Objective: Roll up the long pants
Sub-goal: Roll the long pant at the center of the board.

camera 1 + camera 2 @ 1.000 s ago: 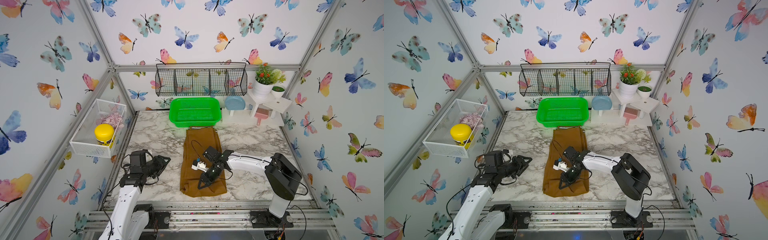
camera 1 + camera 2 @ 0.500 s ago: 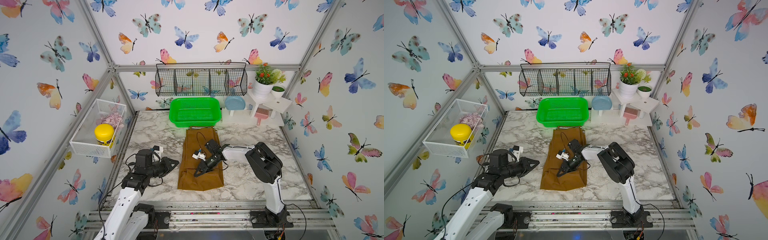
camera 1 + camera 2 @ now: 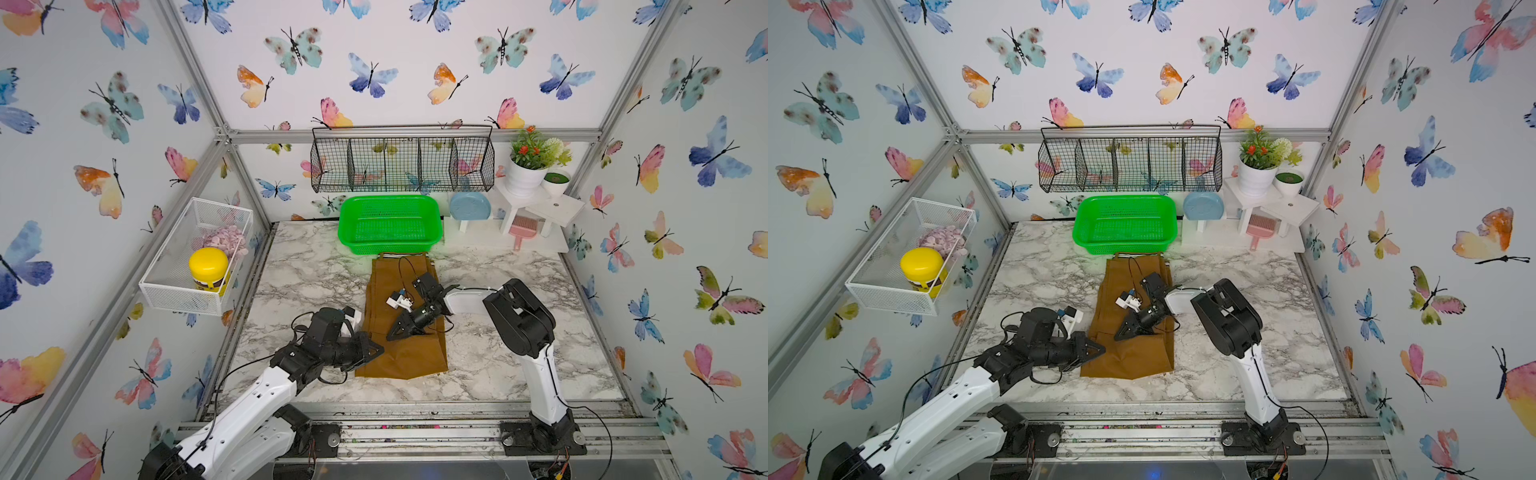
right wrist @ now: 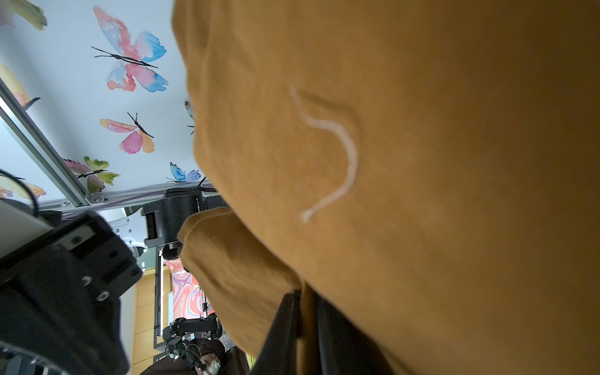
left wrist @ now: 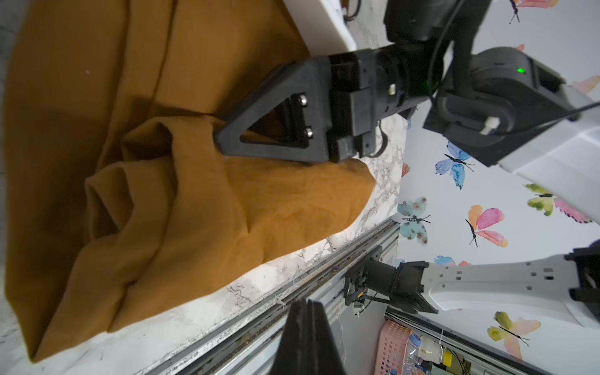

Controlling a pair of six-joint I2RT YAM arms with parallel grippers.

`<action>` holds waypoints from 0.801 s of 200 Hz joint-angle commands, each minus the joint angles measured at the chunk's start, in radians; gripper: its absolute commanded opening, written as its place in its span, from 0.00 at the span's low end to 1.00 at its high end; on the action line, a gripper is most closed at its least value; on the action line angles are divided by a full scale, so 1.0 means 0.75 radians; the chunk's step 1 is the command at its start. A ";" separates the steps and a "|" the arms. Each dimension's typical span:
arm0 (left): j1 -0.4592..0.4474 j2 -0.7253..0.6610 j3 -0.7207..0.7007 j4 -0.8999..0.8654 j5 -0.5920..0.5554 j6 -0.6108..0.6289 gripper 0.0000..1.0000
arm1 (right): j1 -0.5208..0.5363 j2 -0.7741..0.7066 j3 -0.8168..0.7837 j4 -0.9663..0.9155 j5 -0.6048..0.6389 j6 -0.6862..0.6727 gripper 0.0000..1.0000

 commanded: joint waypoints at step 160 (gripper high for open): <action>0.000 0.391 -0.168 0.251 -0.245 0.041 0.00 | 0.101 -0.572 0.032 -0.206 0.510 -0.067 0.25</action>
